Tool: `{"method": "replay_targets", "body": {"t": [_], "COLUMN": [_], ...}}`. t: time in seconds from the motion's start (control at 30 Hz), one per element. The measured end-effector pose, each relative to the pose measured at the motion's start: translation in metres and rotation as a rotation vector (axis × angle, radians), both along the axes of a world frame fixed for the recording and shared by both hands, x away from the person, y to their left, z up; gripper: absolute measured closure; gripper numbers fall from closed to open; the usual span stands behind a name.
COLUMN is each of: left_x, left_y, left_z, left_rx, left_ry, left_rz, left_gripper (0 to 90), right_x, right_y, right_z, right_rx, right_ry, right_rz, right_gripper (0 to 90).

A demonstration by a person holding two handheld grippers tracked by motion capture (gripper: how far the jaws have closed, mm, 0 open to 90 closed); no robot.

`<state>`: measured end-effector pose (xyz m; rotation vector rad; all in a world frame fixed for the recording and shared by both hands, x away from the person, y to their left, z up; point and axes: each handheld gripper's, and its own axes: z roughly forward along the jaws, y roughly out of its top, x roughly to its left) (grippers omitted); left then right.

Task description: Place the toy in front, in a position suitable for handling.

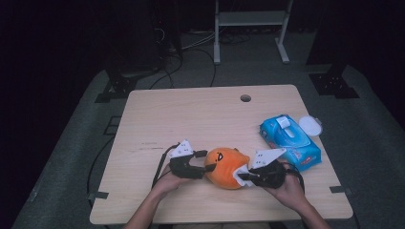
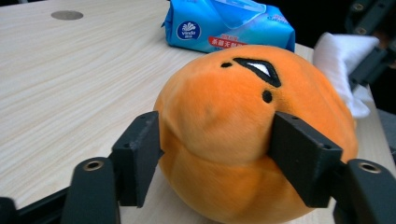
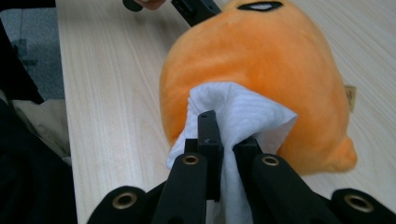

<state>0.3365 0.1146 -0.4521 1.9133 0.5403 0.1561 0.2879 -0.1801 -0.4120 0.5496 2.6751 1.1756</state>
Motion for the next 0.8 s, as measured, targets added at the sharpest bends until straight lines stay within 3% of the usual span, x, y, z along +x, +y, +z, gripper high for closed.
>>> {"method": "replay_targets", "body": {"t": [0.13,0.23,0.3,0.37,0.47,0.63,0.73,0.8], "left_x": [0.0,-0.001,-0.002,-0.004,-0.007,-0.018,-0.018,-0.014], "left_y": [0.0,-0.001,-0.002,-0.007,-0.011,-0.023,-0.021,-0.021], "left_z": [0.001,0.008,0.01,0.007,0.005,0.009,0.01,0.008], "left_rx": [0.007,-0.015,-0.031,0.01,0.02,0.057,0.071,0.073], "left_ry": [-0.006,-0.054,-0.06,-0.069,-0.065,-0.097,-0.111,-0.095], "left_rz": [-0.011,-0.028,-0.031,-0.05,-0.047,-0.104,-0.113,-0.064], "left_gripper": [39.2,31.4,28.8,30.9,35.2,36.7,27.0,16.7], "right_x": [0.004,0.01,0.014,0.017,0.015,0.001,0.002,0.004], "right_y": [-0.003,-0.013,-0.019,-0.021,-0.019,-0.002,0.002,-0.002], "right_z": [0.001,-0.001,-0.002,-0.002,0.002,0.012,0.009,0.008], "right_rx": [0.005,0.018,0.028,0.032,0.024,0.027,0.0,0.016], "right_ry": [-0.005,-0.001,0.003,0.004,-0.012,-0.052,-0.058,-0.036], "right_rz": [-0.03,-0.065,-0.082,-0.094,-0.099,-0.043,-0.037,-0.039], "right_gripper": [86.0,86.0,86.0,86.0,86.0,86.0,86.0,86.0]}}
